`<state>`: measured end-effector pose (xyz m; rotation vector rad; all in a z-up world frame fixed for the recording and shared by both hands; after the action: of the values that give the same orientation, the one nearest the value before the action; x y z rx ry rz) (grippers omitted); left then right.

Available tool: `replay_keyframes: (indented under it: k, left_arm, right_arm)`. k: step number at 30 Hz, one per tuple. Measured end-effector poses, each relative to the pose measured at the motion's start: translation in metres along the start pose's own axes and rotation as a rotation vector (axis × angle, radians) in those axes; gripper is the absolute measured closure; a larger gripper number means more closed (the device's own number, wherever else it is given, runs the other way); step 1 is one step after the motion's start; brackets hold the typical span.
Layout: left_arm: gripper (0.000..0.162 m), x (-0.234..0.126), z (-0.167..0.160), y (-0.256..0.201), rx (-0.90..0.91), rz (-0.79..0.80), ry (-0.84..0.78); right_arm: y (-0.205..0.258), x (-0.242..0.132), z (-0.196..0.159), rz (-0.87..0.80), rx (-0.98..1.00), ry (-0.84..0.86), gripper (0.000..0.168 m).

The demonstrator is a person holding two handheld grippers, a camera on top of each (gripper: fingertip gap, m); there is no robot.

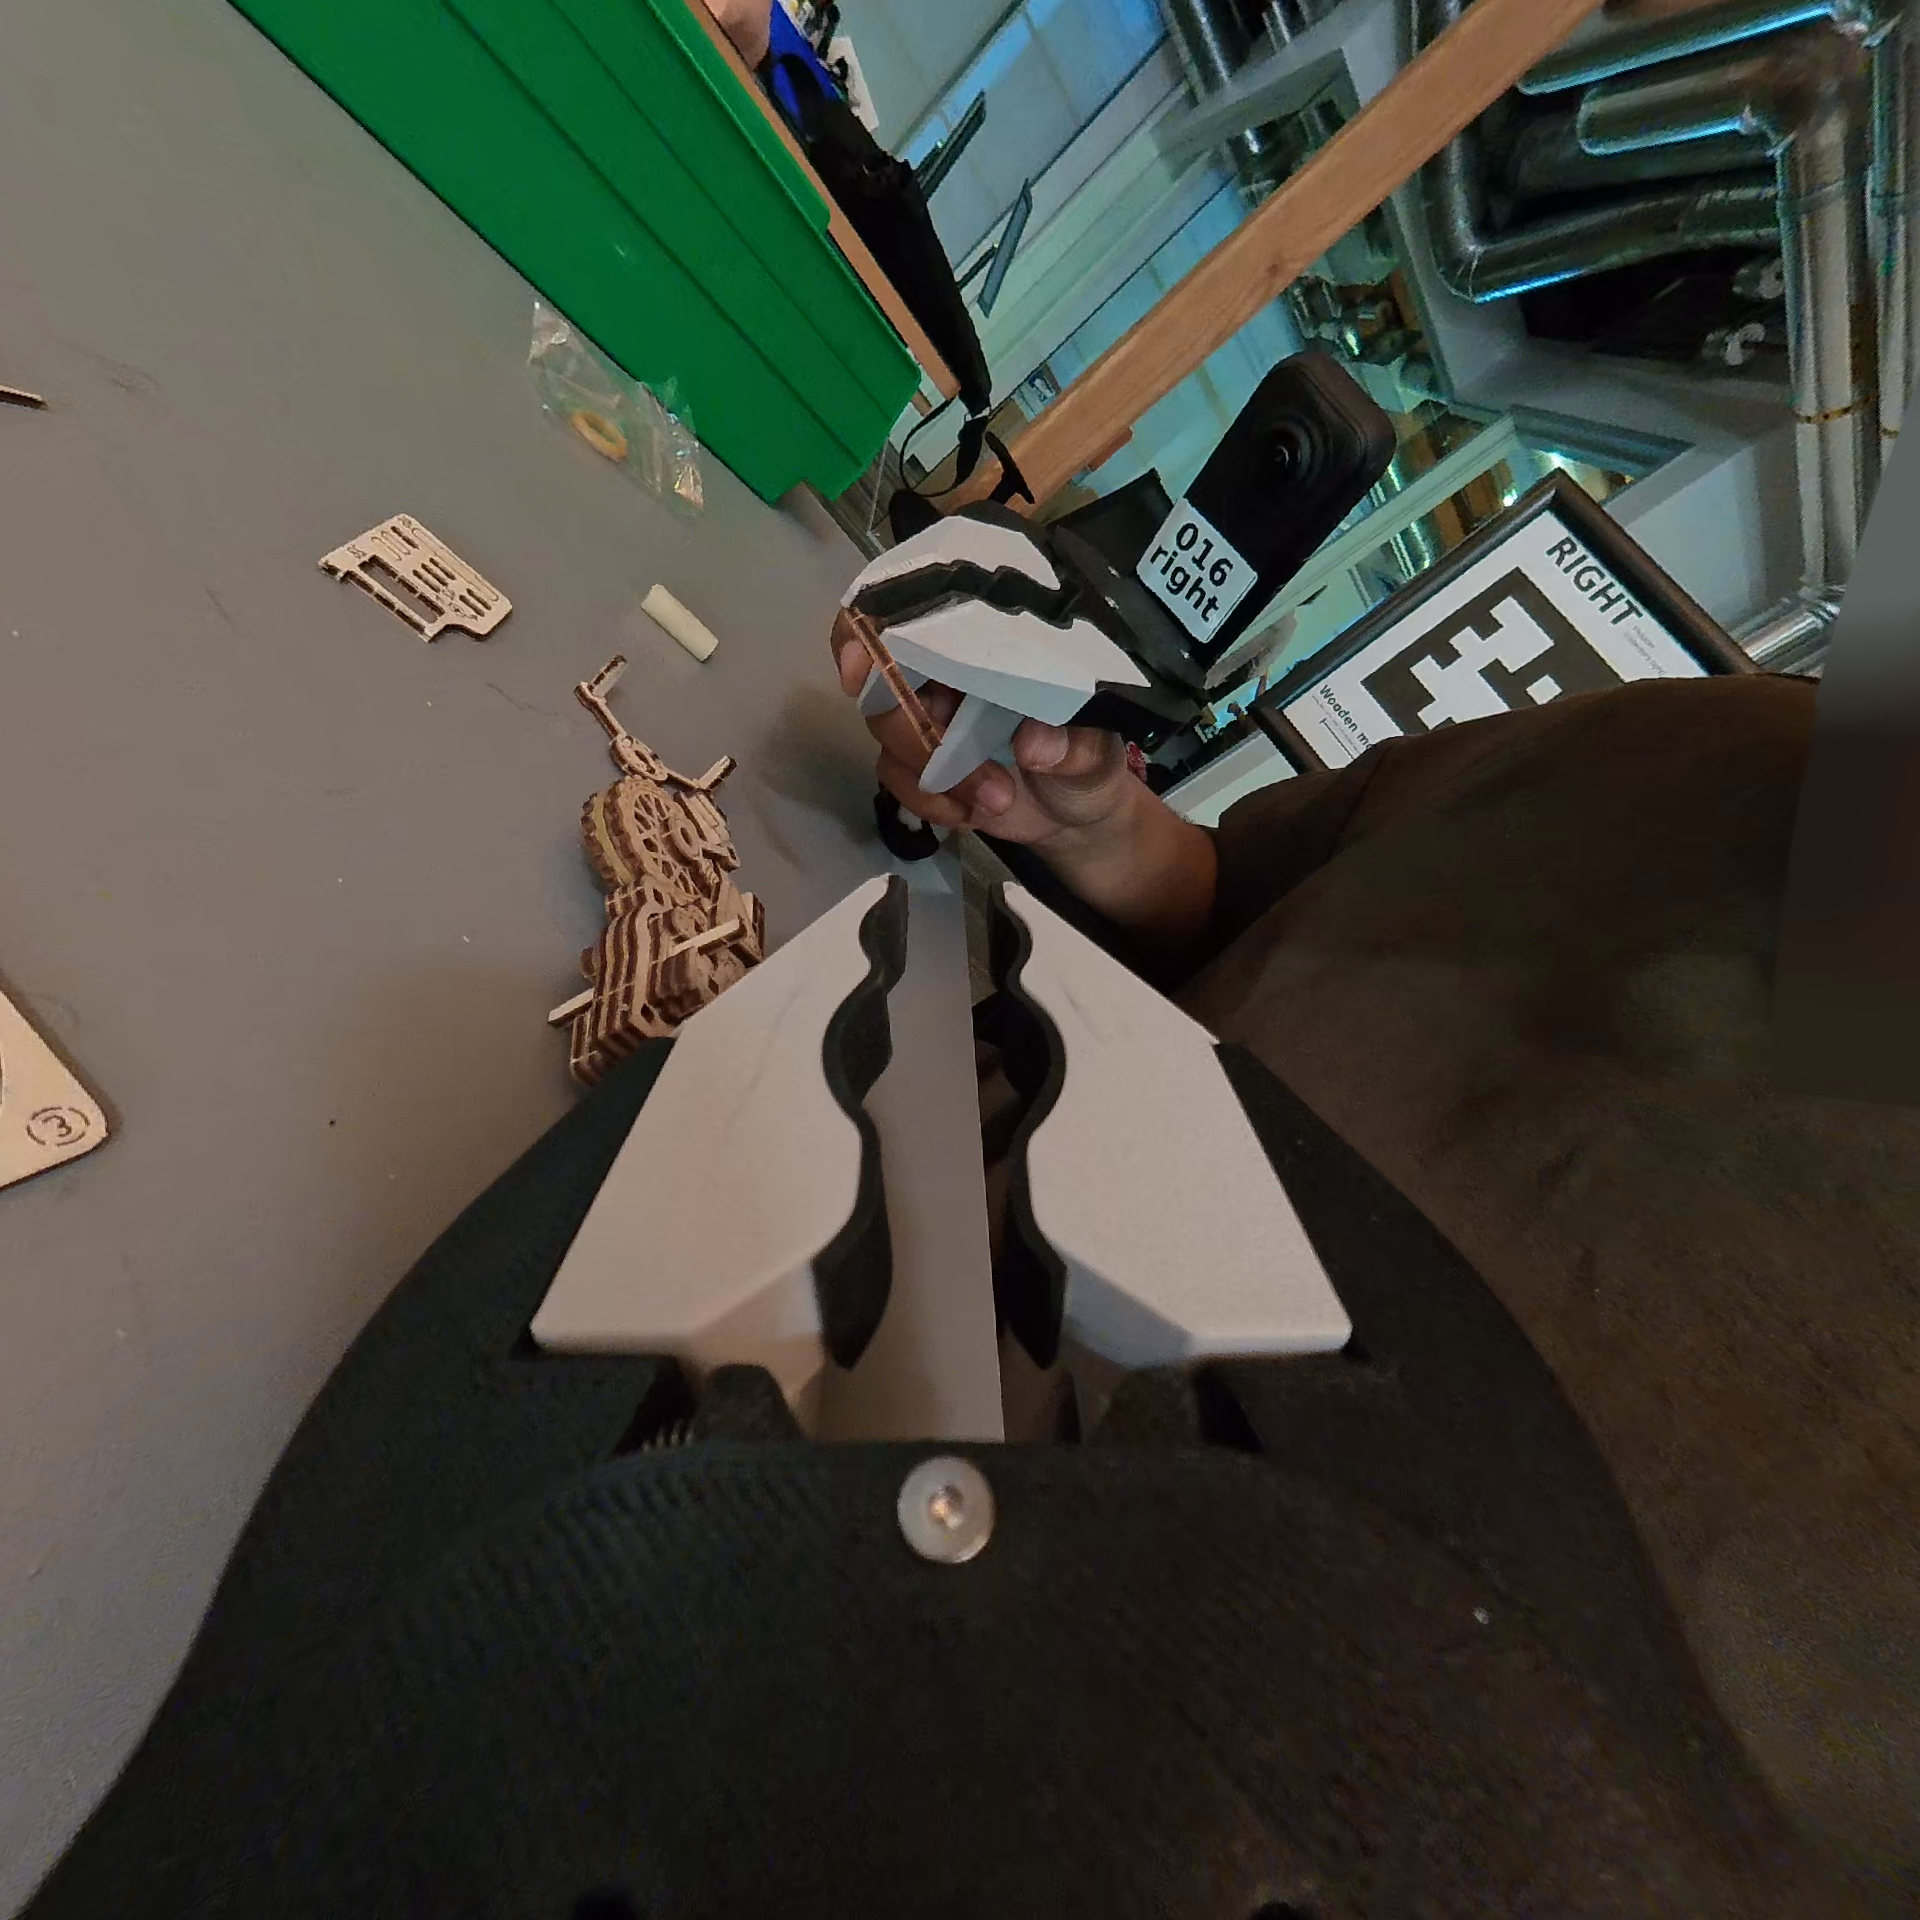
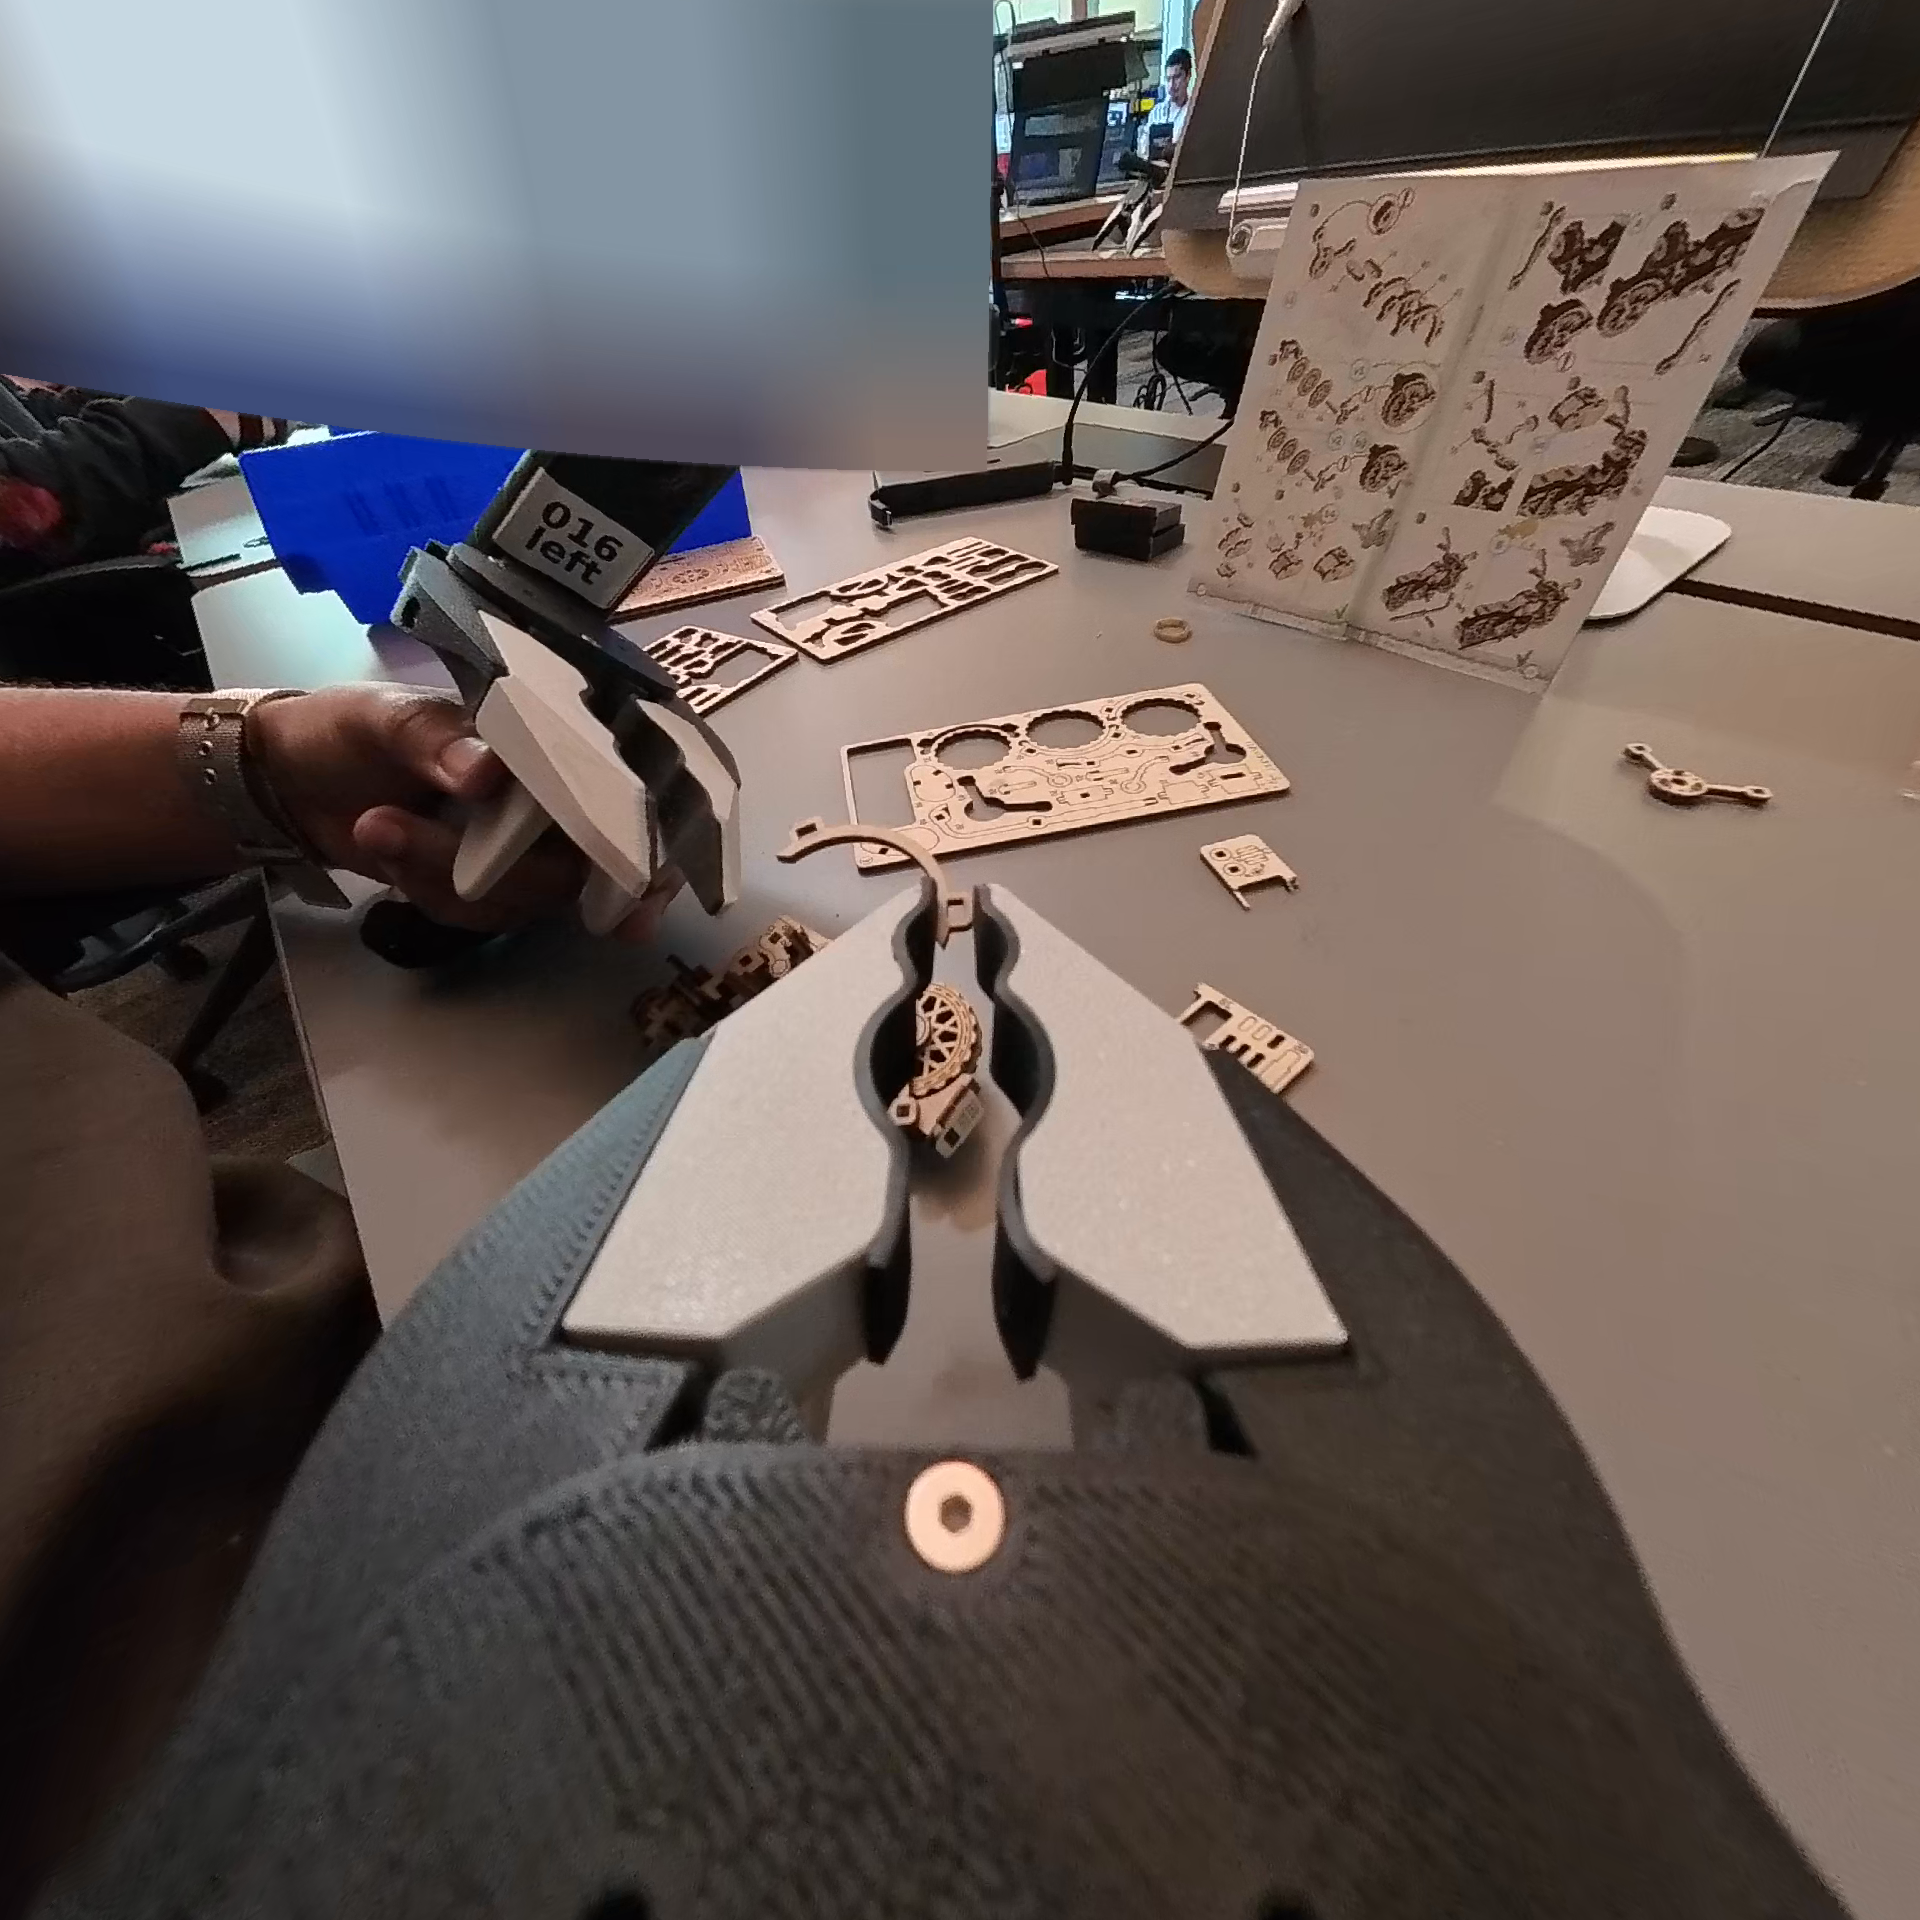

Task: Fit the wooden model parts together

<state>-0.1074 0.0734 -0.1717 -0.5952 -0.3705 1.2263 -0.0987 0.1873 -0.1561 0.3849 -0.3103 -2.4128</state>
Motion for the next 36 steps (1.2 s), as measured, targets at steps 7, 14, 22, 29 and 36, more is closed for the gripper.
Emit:
replay_keyframes:
  k: [7, 14, 22, 29, 36]
  left_arm:
    - [0.150, 0.000, 0.000, 0.000, 0.000, 0.001, -0.001]
    - [0.151, 0.000, 0.000, 0.000, 0.000, 0.002, -0.001]
    - [0.151, -0.001, 0.002, 0.002, 0.005, 0.017, -0.014]
    - [0.149, -0.005, 0.006, 0.007, 0.005, 0.065, -0.040]
    - [0.147, -0.005, 0.008, 0.007, 0.018, 0.074, -0.055]
  right_arm:
    - [0.000, 0.000, 0.000, 0.000, 0.001, 0.000, 0.163]
    - [0.000, 0.000, 0.000, 0.001, 0.001, 0.000, 0.163]
    - [0.000, 0.000, 0.000, -0.010, -0.006, -0.007, 0.163]
    - [0.014, 0.003, -0.003, -0.045, -0.212, -0.009, 0.163]
    - [0.019, 0.002, 0.001, -0.043, -0.229, -0.039, 0.163]
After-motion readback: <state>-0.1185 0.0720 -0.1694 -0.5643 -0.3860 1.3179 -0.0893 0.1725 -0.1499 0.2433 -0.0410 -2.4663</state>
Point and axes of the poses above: each gripper's, where its closed fingertips meet, x out along the fingers, z out of its top, y = z × x across the jaws, the point moved 4 cm from there along -x, back along the fingers, and after that the axes turned 13 degrees about x, right-handed, at the moved point
